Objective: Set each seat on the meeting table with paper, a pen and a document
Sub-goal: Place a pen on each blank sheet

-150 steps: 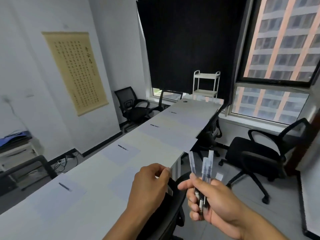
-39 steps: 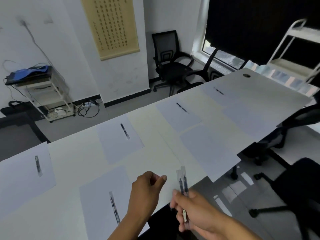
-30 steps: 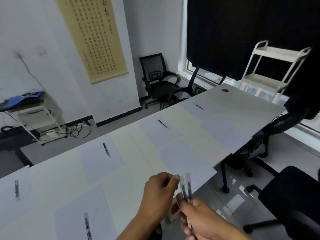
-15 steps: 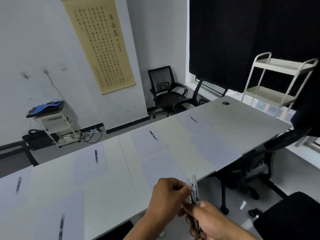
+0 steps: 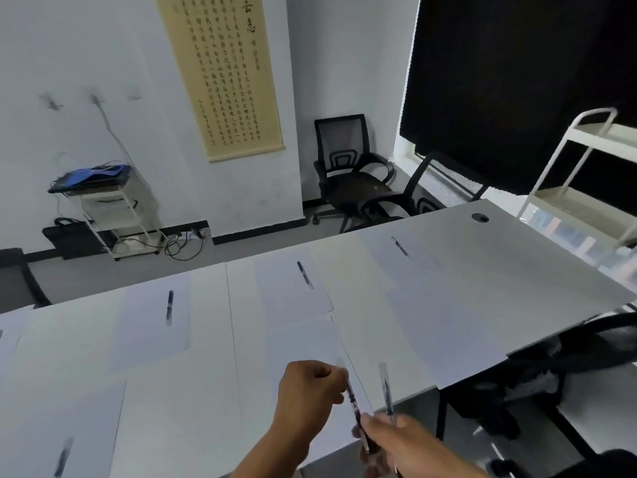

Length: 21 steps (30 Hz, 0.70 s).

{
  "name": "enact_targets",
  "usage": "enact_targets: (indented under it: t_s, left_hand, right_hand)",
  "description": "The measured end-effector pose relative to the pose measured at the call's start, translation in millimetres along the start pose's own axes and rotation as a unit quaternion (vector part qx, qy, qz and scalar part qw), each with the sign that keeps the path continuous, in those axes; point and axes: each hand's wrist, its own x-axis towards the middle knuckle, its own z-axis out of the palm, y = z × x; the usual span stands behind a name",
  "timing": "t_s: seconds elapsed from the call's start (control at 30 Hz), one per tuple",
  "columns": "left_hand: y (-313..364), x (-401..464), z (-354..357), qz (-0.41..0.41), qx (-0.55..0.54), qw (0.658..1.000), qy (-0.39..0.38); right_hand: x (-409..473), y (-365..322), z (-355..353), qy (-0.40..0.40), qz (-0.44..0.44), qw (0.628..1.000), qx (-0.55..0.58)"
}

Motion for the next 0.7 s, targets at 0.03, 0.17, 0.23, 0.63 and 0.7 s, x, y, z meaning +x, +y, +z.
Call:
enact_targets:
  t_s: [0.03,0.17,0.23,0.63,0.7]
  left_hand:
    - [-1,21,2,-0.009,-0.008,1.0,0.002]
    - [-11,89,4,-0.05,-0.006,0.999,0.005]
    - [-20,113,2,-0.061,0.011,0.998,0.013]
    - [-56,173,25,-0.169,0.121,0.974,0.086]
    - [-60,176,31,-0.181,0.136,0.968,0.108]
  right_hand:
    - [16,-6,-9,0.005,0.012,1.0,0.011]
    - [69,-26,-36,0.061,0.051,0.996,0.029]
    - [87,-35,-44,0.07,0.047,0.996,0.032]
    - [153,-42,-78,-0.024,0.095,0.995,0.018]
    - [159,-43,-81,-0.043,0.106,0.993,-0.001]
